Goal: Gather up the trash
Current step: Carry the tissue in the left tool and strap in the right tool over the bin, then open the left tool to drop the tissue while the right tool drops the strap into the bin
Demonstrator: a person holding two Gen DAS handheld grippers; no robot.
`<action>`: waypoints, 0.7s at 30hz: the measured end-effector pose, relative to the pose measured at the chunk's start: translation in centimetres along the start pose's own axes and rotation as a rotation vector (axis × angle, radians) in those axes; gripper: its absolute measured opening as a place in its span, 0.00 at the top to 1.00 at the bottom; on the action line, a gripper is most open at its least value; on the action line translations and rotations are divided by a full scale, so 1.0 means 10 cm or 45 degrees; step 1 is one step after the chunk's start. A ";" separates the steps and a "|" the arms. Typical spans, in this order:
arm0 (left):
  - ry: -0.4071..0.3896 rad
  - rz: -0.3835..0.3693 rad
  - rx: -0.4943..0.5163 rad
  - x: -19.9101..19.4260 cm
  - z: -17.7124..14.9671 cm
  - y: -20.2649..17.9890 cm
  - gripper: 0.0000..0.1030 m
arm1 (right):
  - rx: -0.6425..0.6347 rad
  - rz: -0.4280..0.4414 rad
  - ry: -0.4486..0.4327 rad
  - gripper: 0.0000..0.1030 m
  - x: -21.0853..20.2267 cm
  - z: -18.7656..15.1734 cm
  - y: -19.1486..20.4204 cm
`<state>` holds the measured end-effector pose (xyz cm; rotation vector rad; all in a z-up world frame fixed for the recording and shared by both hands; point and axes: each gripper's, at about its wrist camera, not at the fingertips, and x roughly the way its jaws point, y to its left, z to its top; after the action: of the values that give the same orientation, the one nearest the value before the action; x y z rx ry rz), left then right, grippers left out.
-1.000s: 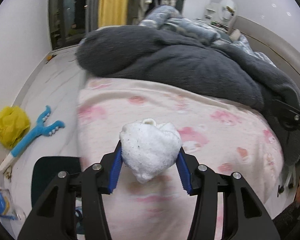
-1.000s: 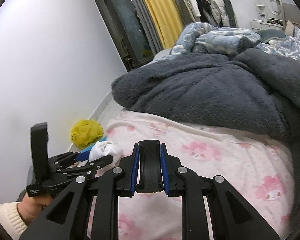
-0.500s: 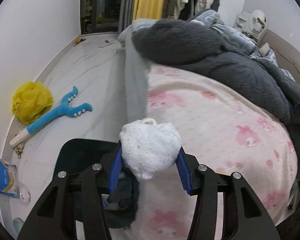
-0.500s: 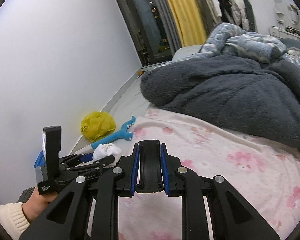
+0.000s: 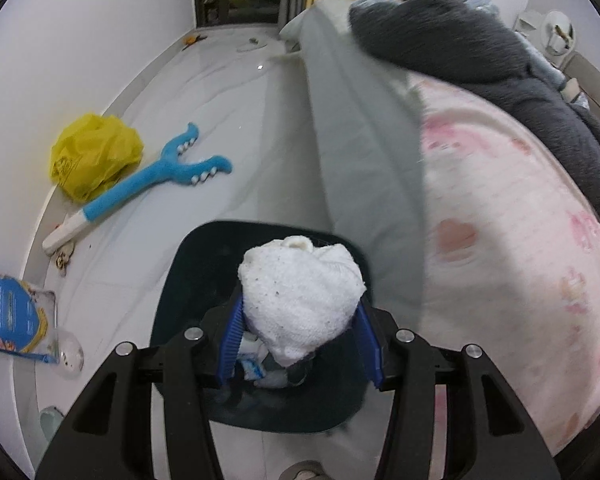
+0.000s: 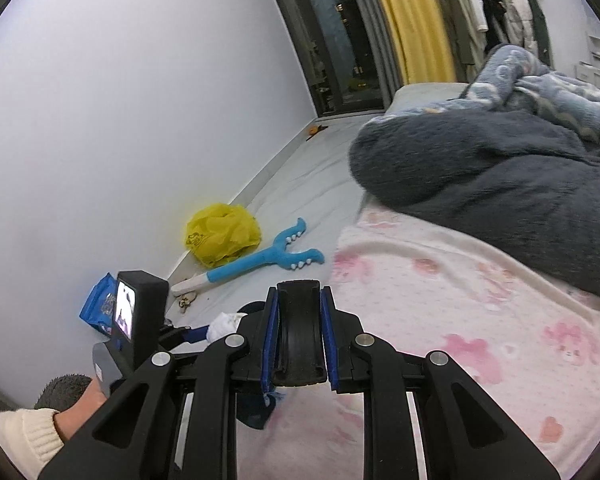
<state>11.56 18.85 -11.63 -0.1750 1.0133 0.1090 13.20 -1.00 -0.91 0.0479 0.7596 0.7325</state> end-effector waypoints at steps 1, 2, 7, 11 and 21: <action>0.013 0.003 -0.012 0.03 -0.01 0.06 0.49 | -0.006 0.003 0.006 0.80 0.03 0.00 0.03; 0.031 0.005 -0.025 0.06 -0.04 0.13 0.49 | -0.014 0.006 0.014 0.80 0.07 0.00 0.06; 0.105 0.001 -0.059 0.19 -0.09 0.31 0.49 | -0.045 0.020 0.056 0.80 0.28 -0.01 0.23; 0.152 -0.005 -0.071 0.28 -0.16 0.42 0.49 | -0.059 0.031 0.086 0.80 0.42 -0.01 0.34; 0.216 -0.026 -0.132 0.37 -0.25 0.68 0.48 | -0.086 0.050 0.174 0.80 0.78 -0.07 0.59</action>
<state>10.31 25.05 -16.72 -0.2931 1.1754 0.1295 13.15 8.15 -4.43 -0.0489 0.8657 0.8040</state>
